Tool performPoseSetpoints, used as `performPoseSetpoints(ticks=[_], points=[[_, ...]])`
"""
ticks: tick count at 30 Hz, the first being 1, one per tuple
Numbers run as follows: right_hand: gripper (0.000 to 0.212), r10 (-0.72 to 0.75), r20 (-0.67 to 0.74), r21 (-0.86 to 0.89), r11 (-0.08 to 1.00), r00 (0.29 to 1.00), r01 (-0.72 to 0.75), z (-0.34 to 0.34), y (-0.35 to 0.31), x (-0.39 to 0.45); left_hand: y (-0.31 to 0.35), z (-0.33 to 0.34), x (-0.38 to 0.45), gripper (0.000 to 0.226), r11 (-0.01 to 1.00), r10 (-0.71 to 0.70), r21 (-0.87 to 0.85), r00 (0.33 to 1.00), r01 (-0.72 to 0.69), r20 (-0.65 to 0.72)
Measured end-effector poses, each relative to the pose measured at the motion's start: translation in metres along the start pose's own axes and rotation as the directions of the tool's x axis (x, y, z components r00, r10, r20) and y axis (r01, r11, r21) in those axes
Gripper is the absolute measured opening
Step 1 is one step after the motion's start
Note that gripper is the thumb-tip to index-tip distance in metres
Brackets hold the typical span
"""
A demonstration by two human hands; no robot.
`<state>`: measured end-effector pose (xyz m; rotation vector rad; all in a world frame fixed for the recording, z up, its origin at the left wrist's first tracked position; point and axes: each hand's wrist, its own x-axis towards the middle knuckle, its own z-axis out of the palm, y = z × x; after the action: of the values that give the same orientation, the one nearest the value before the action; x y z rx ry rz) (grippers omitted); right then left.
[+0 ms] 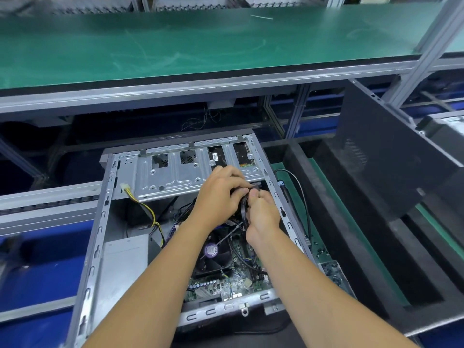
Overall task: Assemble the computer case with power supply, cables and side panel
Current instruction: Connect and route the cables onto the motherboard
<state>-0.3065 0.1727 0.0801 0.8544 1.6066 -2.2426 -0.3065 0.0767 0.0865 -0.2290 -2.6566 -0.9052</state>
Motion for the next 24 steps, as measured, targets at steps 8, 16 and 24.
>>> performPoseSetpoints(ticks=[8, 16, 24], points=[[0.034, 0.000, 0.038, -0.014, 1.000, 0.999, 0.001, -0.004, -0.005, -0.003, 0.001, 0.001, 0.001, 0.011, 1.000, -0.024, -0.019, 1.000, 0.024, -0.004], [0.023, -0.091, 0.078, -0.213, 0.971, 0.993, 0.106, -0.003, -0.003, -0.004, -0.010, -0.007, -0.002, 0.023, 0.995, -0.014, -0.101, 1.000, 0.017, 0.026], [0.030, -0.292, 0.286, -0.475, 0.784, 0.912, 0.400, -0.028, -0.007, -0.022, 0.000, -0.020, -0.003, 0.022, 0.932, -0.146, -0.352, 0.979, 0.088, -0.141]])
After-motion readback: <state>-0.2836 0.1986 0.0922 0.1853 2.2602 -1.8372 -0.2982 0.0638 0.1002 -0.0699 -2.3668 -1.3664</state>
